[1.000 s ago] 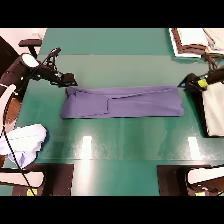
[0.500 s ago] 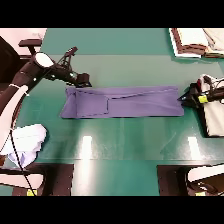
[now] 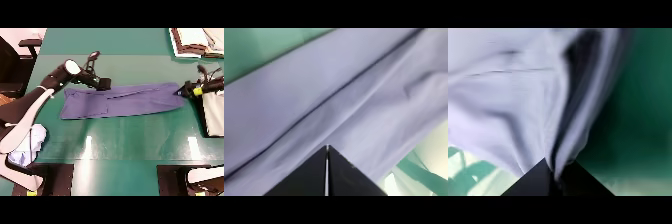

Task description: Fold the shirts.

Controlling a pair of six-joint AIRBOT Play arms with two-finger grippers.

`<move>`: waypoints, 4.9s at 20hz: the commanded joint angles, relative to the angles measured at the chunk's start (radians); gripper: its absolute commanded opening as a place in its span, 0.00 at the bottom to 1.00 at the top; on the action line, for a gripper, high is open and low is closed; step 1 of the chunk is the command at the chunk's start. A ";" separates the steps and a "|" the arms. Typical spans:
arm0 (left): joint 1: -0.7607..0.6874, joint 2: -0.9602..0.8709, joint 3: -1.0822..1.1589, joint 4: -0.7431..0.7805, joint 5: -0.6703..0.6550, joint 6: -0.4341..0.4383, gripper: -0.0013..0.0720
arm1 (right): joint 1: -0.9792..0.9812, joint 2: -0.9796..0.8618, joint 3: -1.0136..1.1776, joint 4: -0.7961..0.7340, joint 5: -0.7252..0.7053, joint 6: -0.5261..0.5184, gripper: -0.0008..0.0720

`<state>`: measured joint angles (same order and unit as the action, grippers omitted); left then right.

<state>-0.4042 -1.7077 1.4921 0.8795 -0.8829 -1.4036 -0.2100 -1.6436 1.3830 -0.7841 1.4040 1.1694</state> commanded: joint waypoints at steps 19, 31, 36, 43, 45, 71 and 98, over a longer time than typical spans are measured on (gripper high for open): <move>0.004 -0.257 0.408 -0.037 -0.265 -0.080 0.05 | 0.573 0.126 0.433 0.139 -0.029 0.123 0.03; 0.512 0.240 0.549 0.291 -0.420 -0.082 0.05 | 1.062 -0.279 0.682 0.099 -0.248 0.019 0.68; 0.540 0.282 0.547 0.285 -0.451 -0.081 0.05 | 0.888 -0.157 0.414 -0.029 -0.158 0.038 0.68; 0.448 0.278 0.489 0.284 -0.429 -0.080 0.05 | 0.500 0.004 -0.057 0.022 -0.231 0.115 0.83; 0.406 0.277 0.474 0.285 -0.395 -0.080 0.05 | 0.468 -0.023 -0.089 0.078 -0.235 0.112 0.83; 0.156 0.276 0.470 0.243 -0.404 -0.028 0.05 | 0.226 -0.061 0.485 -0.146 -0.140 0.230 0.03; 0.059 0.276 0.470 0.240 -0.389 -0.027 0.05 | -0.446 0.303 0.404 -0.109 -0.129 0.237 0.03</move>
<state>-0.3447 -1.4307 1.9625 1.1187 -1.2690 -1.4322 -0.6182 -1.4216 1.8797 -0.8692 1.2327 1.4033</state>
